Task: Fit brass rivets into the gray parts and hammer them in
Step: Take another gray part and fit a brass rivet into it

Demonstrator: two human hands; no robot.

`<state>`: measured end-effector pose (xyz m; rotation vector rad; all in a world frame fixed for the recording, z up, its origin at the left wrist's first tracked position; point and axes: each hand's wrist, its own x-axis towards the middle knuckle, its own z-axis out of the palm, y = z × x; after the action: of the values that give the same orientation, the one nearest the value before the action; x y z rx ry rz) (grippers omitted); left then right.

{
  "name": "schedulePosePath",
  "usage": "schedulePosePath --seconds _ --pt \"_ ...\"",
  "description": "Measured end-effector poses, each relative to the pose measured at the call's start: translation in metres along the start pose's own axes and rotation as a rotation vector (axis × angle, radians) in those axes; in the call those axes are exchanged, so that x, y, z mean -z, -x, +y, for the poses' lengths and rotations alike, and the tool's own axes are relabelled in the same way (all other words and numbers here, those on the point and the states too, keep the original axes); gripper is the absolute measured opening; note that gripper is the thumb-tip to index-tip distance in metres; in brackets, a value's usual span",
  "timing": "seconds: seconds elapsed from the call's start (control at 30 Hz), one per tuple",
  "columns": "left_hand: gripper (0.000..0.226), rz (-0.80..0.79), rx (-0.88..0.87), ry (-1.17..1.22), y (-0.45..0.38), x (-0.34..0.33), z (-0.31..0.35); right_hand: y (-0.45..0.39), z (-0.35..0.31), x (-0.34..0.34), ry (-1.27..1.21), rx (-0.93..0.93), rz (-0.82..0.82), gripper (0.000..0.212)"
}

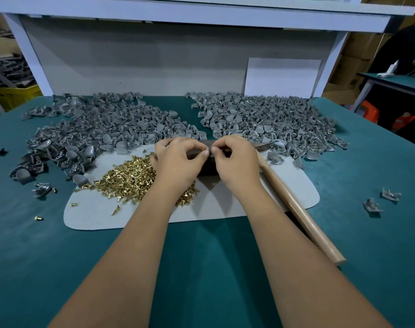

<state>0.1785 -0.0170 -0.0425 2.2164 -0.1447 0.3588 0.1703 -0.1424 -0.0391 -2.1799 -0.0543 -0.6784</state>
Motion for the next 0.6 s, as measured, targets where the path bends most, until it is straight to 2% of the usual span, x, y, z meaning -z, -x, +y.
schedulePosePath --seconds 0.37,0.6 --pt "0.009 0.006 0.009 -0.022 0.002 0.0 0.0 -0.003 -0.005 -0.003 0.058 -0.095 0.006 0.019" --pt "0.021 0.004 -0.003 -0.016 0.002 -0.001 0.0 0.0 0.005 0.0 -0.026 -0.018 -0.03 0.01"
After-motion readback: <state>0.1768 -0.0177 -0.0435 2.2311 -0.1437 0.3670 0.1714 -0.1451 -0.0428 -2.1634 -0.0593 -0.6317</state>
